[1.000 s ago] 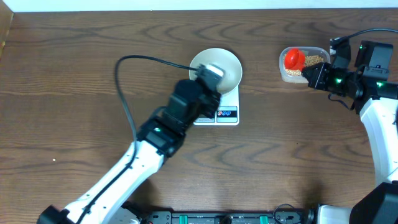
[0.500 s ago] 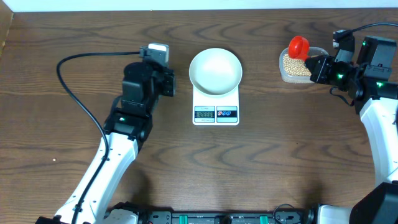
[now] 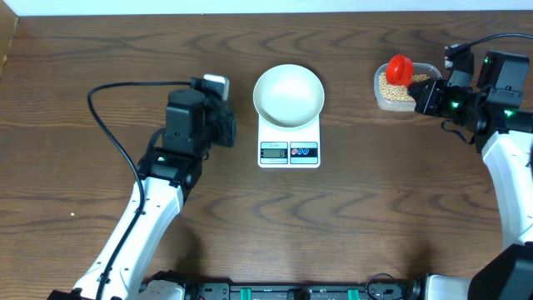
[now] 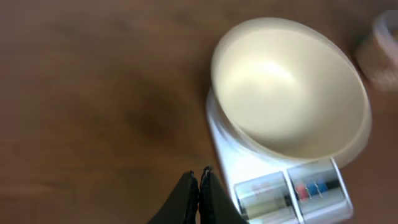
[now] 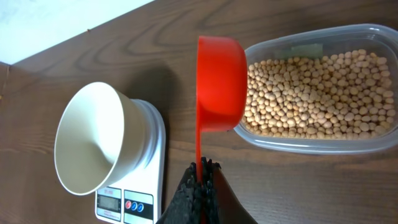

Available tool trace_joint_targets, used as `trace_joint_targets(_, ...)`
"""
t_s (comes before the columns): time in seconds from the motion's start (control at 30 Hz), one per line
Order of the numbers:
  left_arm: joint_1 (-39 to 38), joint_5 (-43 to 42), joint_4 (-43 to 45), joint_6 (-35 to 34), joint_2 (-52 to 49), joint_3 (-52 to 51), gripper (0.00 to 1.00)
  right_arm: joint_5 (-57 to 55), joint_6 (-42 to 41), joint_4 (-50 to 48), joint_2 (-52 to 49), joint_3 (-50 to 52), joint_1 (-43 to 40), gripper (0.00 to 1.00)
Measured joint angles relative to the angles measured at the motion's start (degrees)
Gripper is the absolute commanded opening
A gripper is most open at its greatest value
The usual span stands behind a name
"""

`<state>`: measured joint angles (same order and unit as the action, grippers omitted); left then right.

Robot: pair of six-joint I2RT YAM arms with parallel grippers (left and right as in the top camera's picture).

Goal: Scoop item into bowl and weigh 50g on scale

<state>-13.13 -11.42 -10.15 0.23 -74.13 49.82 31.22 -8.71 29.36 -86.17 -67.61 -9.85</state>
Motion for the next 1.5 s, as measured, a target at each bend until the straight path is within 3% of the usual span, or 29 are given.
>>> trace_joint_targets(0.3,0.0,-8.8,-18.0,8.4,0.0,-0.4,0.08,0.0,0.3,0.0,0.0,0.0,0.0,0.01)
trace_joint_targets(0.97,-3.9,-9.8,-18.2,19.8,0.0,-0.4,0.08,0.5,2.0,0.4,0.0,0.0,0.0,0.01)
trace_joint_targets(1.0,-3.9,-9.7,-18.4,19.7,0.0,-0.4,0.14,0.5,2.0,0.4,0.0,0.0,0.0,0.01)
trace_joint_targets(1.07,-3.9,-9.7,-18.8,19.2,0.0,-0.4,0.37,0.7,2.0,0.5,0.0,0.0,0.0,0.01)
trace_joint_targets(1.13,-3.9,-9.8,-19.4,18.9,0.0,-0.4,0.7,0.8,1.8,0.9,0.0,0.0,0.0,0.01)
trace_joint_targets(1.23,-3.9,-9.9,-19.6,18.6,0.0,-0.4,0.82,0.9,1.5,1.5,0.0,0.0,0.0,0.01)
trace_joint_targets(1.5,-3.9,-9.9,-19.6,18.0,0.0,-0.4,0.85,1.0,1.2,4.1,0.0,0.0,0.0,0.01)
